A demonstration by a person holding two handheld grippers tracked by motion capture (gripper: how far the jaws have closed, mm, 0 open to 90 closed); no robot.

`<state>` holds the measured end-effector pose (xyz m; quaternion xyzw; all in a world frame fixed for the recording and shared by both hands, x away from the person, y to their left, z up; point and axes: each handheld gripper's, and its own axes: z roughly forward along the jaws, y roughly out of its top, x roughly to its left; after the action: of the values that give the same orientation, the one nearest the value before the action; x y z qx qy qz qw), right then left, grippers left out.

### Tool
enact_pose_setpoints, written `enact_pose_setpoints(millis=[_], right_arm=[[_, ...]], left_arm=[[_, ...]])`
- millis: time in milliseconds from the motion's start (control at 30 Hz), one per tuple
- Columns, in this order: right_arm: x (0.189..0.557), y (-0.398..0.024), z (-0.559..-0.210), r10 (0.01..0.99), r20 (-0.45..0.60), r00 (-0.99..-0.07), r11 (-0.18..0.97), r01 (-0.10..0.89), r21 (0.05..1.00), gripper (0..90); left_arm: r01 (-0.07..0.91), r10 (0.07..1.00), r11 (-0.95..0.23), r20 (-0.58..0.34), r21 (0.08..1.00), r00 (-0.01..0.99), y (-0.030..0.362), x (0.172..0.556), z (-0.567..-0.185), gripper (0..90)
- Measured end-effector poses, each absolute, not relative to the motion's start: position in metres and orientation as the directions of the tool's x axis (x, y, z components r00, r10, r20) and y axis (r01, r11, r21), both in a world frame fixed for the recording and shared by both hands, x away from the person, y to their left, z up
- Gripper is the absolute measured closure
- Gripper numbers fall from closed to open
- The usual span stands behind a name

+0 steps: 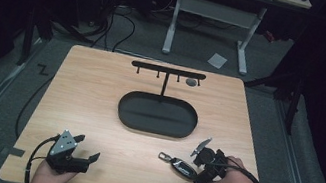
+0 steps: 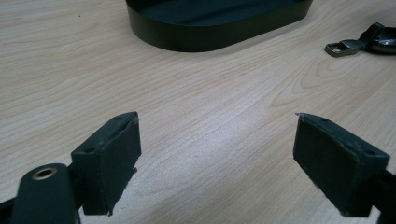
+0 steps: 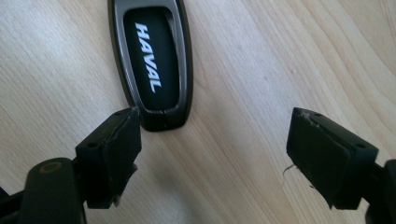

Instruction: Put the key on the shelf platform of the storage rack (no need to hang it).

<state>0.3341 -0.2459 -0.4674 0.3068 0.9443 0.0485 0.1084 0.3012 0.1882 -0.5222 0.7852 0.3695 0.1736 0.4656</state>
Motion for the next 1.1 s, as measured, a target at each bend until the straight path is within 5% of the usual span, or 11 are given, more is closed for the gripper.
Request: enact_pose_setpoints(millis=[1100], right_arm=[[0.356,-0.193,-0.489,0.515,-0.068,-0.854,0.857,0.512,0.061,40.2]], left_arm=[[0.409,0.737,-0.291,-0.07,0.865,0.673,0.187,0.301,-0.522,16.1]])
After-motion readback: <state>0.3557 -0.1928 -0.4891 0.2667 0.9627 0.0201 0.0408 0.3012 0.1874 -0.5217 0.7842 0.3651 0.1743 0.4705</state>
